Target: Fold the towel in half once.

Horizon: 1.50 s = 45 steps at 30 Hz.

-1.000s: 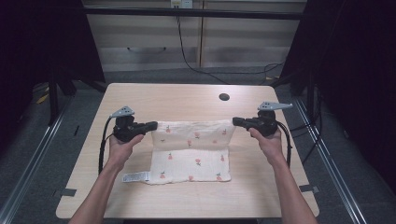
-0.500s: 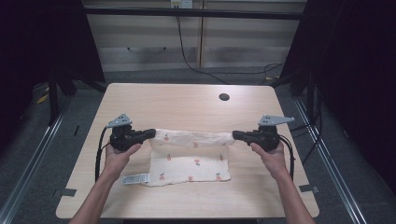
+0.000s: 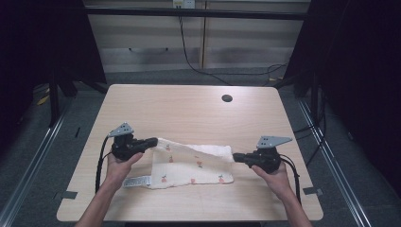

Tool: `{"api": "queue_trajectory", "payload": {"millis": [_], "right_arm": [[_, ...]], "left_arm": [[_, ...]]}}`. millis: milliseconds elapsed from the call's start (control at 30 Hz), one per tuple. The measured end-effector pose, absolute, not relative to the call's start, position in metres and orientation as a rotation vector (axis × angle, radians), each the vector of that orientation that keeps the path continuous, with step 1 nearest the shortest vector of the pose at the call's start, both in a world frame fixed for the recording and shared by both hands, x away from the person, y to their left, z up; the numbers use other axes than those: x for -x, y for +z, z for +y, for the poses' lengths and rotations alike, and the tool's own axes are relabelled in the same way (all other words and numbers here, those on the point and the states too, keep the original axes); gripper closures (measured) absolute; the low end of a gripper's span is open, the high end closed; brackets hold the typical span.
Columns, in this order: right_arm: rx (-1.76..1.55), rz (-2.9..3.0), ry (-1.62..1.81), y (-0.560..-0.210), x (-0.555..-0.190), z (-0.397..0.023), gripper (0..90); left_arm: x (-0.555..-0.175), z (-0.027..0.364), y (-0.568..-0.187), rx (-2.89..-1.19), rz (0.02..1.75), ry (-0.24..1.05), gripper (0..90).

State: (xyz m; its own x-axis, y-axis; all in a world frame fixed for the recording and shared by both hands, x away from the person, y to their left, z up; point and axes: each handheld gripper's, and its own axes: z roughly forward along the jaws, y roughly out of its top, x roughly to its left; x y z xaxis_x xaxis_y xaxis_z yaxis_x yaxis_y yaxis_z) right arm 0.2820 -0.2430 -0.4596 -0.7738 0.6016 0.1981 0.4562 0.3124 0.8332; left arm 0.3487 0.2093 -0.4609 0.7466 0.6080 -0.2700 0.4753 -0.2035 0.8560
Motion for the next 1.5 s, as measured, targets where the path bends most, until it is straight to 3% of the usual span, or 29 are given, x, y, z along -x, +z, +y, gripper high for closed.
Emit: {"api": "queue_trajectory", "payload": {"millis": [867,1500], "right_arm": [[-0.942,2.678,1.243,-0.502,-0.262,-0.217,89.5],[-1.003,2.656,1.195,-0.500,-0.260,-0.212,89.8]], "left_arm": [[-0.341,0.197,-0.460,-1.885,0.782,0.137,87.2],[-0.288,0.207,-0.450,-2.013,0.624,0.159,87.0]]}}
